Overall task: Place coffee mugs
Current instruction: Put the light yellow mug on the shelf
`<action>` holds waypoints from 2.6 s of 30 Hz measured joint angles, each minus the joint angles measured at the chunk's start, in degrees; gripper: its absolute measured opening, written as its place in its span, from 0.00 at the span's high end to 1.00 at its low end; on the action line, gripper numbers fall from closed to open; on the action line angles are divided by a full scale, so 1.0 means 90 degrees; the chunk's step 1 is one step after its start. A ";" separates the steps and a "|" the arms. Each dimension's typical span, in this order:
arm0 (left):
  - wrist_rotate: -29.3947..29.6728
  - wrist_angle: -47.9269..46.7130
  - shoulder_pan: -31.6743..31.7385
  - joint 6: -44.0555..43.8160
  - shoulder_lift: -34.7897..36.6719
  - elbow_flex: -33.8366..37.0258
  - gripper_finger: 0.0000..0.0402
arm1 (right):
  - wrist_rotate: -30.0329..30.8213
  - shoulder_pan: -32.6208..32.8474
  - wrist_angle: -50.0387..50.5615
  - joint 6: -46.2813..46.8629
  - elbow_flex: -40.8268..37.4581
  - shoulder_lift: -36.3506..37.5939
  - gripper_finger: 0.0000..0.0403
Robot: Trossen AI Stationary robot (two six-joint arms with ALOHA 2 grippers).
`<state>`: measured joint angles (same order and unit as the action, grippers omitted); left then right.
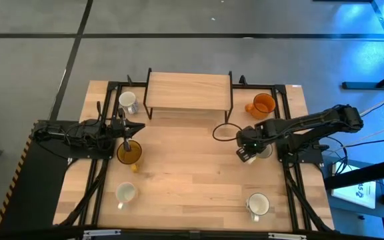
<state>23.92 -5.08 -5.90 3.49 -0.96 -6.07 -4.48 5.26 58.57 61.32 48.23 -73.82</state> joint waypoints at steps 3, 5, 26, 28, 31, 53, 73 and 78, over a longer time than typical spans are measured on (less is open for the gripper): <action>0.0000 -0.0002 0.0001 0.0000 -0.0001 0.0000 0.94 | 0.0101 0.0000 0.0023 -0.0159 0.0000 0.0000 0.93; 0.0000 -0.0002 0.0001 0.0004 -0.0001 0.0000 0.94 | 0.0167 0.0000 -0.0006 -0.0375 0.0006 0.0005 0.97; 0.0461 -0.0005 0.0000 0.0018 0.0000 0.0000 0.94 | 0.1873 -0.0011 0.0227 -0.3426 0.4185 -0.0729 0.98; 0.0464 -0.0007 0.0001 0.0019 -0.0001 0.0000 0.94 | 0.2111 -0.0121 0.0400 -0.3806 0.4845 -0.1110 0.98; 0.0462 -0.0007 0.0001 0.0013 -0.0006 0.0000 0.94 | 0.2220 -0.0429 0.0933 -0.4021 0.5886 -0.1730 0.99; 0.0454 -0.0049 -0.0001 -0.0037 -0.0006 0.0000 0.94 | 0.1477 -0.3539 0.2940 -0.5235 0.8995 -0.4344 0.99; 0.0452 -0.0051 0.0000 -0.0039 -0.0007 0.0000 0.94 | 0.1194 -0.3963 0.2785 -0.5690 0.8993 -0.4782 0.97; 0.0454 -0.0049 0.0000 -0.0041 -0.0008 0.0000 0.94 | 0.1206 -0.3963 0.2785 -0.5688 0.8993 -0.4782 0.97</action>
<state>28.01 -5.52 -5.90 3.11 -1.04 -6.07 6.37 -30.41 83.64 10.13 129.16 -116.86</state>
